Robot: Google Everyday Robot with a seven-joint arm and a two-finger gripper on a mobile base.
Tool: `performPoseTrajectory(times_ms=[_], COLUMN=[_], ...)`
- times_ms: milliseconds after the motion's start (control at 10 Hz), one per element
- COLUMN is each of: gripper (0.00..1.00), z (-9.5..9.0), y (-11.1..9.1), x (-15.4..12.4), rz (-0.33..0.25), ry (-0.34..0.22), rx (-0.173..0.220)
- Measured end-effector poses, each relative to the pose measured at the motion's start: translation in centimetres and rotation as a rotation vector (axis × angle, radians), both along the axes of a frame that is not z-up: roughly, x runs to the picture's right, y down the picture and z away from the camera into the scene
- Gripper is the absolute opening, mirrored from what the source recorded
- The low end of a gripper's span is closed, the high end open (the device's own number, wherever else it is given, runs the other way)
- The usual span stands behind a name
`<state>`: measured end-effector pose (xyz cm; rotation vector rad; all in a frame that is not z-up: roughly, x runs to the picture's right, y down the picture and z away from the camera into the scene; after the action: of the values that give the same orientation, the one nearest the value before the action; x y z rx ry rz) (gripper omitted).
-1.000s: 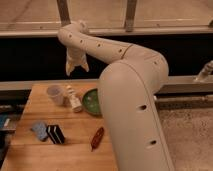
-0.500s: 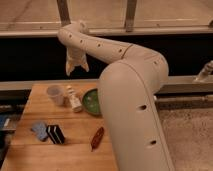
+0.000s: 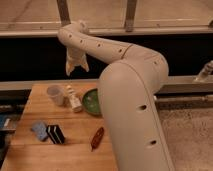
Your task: Knock the eraser over
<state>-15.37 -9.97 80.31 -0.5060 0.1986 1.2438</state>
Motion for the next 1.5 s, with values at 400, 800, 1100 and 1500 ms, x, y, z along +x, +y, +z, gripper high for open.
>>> performPoseTrajectory(times_ms=[400,800,1100,1500], gripper=[0.63,0.58,0.27,0.0], z=[0.0,0.0,0.0,-0.8], y=[0.0,0.0,0.0,1.8], x=[0.0,0.0,0.0,0.3], rz=[0.0,0.0,0.0,-0.048], ry=[0.0,0.0,0.0,0.015], rx=[0.0,0.0,0.0,-0.008])
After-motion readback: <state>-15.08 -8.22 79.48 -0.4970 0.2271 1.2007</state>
